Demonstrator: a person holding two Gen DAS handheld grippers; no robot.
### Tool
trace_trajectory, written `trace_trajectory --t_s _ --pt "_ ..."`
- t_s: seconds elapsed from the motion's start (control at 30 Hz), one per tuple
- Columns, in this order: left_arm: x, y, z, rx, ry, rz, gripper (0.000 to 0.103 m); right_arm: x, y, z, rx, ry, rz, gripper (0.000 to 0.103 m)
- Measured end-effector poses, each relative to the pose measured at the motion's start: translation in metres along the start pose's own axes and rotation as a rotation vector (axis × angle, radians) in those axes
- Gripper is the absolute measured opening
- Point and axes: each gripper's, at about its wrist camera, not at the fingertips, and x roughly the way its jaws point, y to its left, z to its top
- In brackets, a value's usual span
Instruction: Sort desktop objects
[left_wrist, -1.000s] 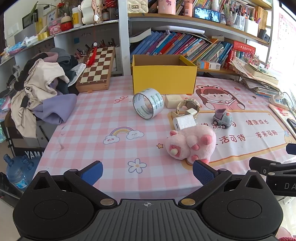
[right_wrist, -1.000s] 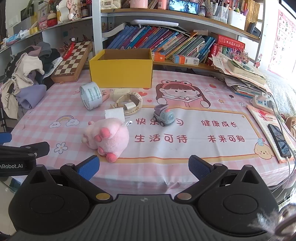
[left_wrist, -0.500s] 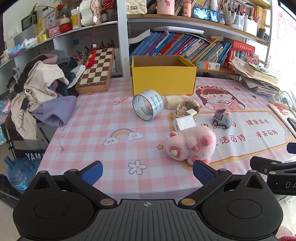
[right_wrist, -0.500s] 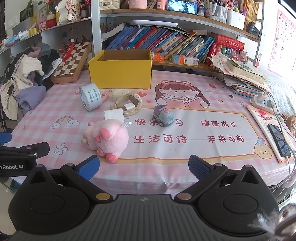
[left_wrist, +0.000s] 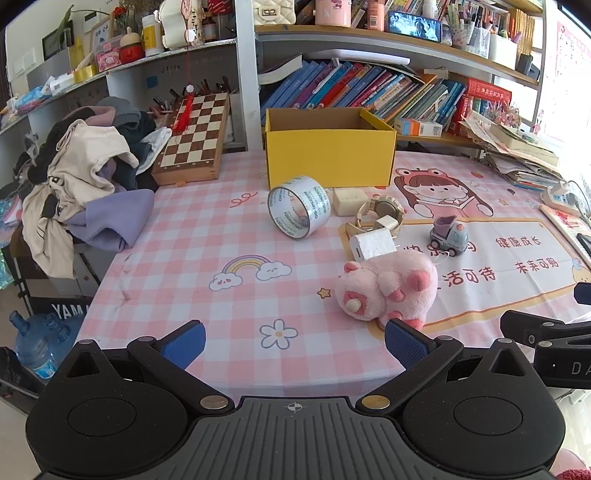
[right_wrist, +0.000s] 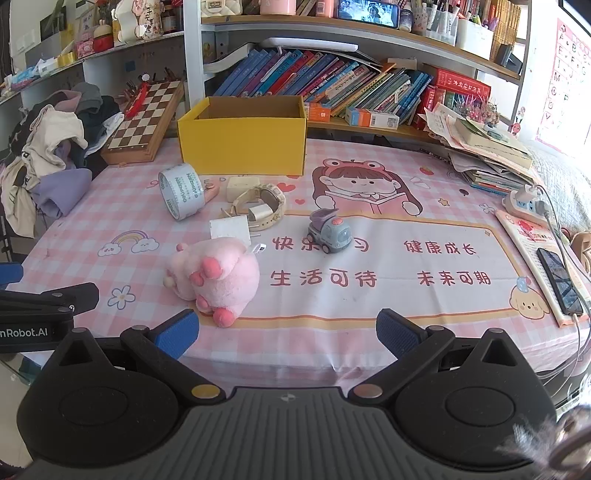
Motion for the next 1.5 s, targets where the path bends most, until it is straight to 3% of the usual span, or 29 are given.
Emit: trace_trajectory --t_s 0.47,0.87,1.5 --pt "0.0 -0.002 0.003 0.02 -0.019 -0.023 0.103 0.002 0.0 0.004 0.001 0.002 -0.005 0.103" --pt "0.007 -0.017 0.011 0.075 -0.044 -0.11 0.103 0.008 -0.014 0.012 0.032 -0.019 -0.011 0.102" --pt "0.051 -0.037 0.029 0.024 0.065 -0.106 0.103 0.066 -0.04 0.045 -0.01 0.067 0.044 0.102"
